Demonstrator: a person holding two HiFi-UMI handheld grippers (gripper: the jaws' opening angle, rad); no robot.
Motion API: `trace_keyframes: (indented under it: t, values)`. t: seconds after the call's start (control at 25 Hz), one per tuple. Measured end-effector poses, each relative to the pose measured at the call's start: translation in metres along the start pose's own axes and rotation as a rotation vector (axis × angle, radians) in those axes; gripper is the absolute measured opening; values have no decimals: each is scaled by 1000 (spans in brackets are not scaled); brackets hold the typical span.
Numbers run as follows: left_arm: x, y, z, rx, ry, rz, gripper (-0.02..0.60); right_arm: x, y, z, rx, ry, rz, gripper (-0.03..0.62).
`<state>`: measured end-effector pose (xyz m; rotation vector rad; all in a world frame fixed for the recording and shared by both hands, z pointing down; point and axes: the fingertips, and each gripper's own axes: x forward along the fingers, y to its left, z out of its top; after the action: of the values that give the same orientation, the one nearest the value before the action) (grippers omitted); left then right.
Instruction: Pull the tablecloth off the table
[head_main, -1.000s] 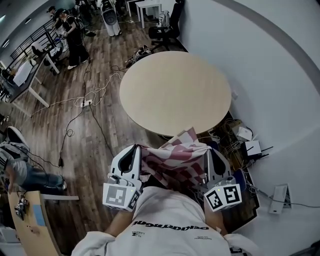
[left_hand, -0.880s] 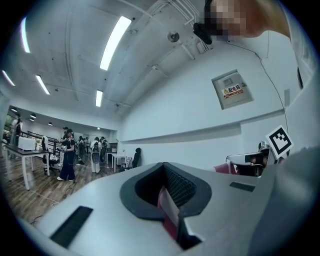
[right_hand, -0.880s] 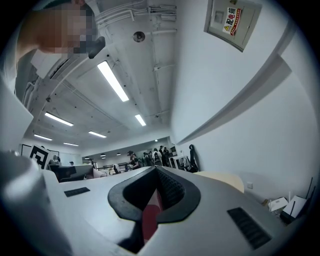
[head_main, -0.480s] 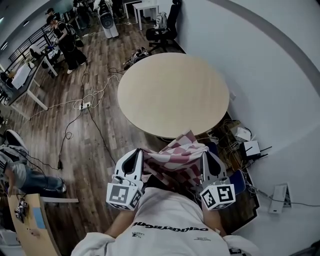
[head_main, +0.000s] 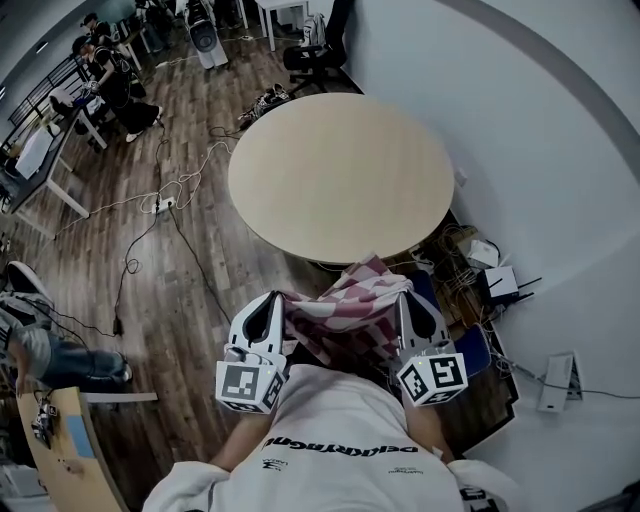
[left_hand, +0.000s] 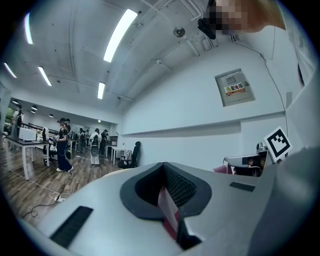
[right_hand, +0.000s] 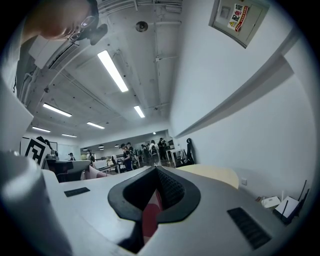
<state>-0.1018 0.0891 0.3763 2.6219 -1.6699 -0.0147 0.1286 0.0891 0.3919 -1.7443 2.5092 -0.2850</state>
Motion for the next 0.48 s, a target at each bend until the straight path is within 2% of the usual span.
trace_keyframes:
  t: [0.48]
  values:
    - [-3,4,-25,-12,56,5,14,5,-5,-35,49,77,-11,34]
